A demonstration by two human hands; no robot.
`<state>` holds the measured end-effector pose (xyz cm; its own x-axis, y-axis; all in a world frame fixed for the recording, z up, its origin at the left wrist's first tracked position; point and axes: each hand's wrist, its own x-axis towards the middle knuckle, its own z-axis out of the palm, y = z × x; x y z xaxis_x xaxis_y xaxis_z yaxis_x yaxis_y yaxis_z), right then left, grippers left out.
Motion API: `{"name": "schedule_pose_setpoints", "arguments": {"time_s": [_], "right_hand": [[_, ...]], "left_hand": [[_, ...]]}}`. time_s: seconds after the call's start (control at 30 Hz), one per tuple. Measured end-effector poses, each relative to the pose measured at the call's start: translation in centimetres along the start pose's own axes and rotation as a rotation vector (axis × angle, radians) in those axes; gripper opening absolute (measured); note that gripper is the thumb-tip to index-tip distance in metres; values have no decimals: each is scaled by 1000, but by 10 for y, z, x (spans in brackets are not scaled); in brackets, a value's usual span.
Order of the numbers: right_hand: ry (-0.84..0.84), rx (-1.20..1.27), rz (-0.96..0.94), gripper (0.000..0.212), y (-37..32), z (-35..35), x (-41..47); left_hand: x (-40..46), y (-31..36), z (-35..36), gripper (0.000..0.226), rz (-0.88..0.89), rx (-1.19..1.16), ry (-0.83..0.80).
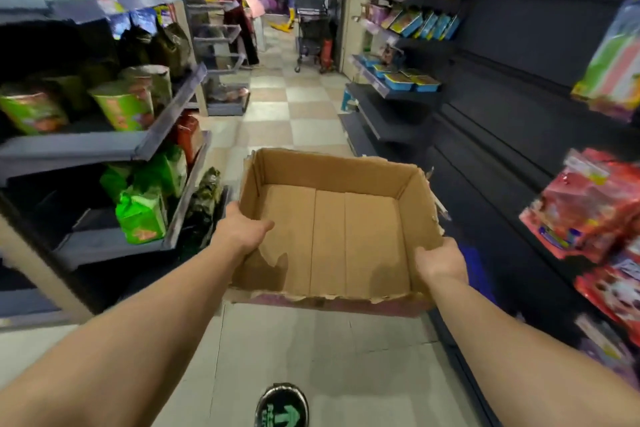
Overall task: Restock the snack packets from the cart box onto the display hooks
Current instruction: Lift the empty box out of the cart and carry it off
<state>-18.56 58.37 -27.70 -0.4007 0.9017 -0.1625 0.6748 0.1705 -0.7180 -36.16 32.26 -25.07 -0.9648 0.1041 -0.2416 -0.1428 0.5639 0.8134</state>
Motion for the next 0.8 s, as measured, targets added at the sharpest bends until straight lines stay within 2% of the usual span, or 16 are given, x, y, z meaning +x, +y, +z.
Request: {"name": "schedule_pose_setpoints", "arguments": {"time_s": [0.3,0.5,0.8], "right_hand": [[-35,-23,119,45,-73,90,160],[-114,-39,133,48,-136,150,299],[-221,-74,89,51,-247,231,452]], "left_hand": [[203,71,59,82,-12,33,-107],[333,120,112,75,-66,23,-138],[506,183,134,65,-155,12,-128]]}}
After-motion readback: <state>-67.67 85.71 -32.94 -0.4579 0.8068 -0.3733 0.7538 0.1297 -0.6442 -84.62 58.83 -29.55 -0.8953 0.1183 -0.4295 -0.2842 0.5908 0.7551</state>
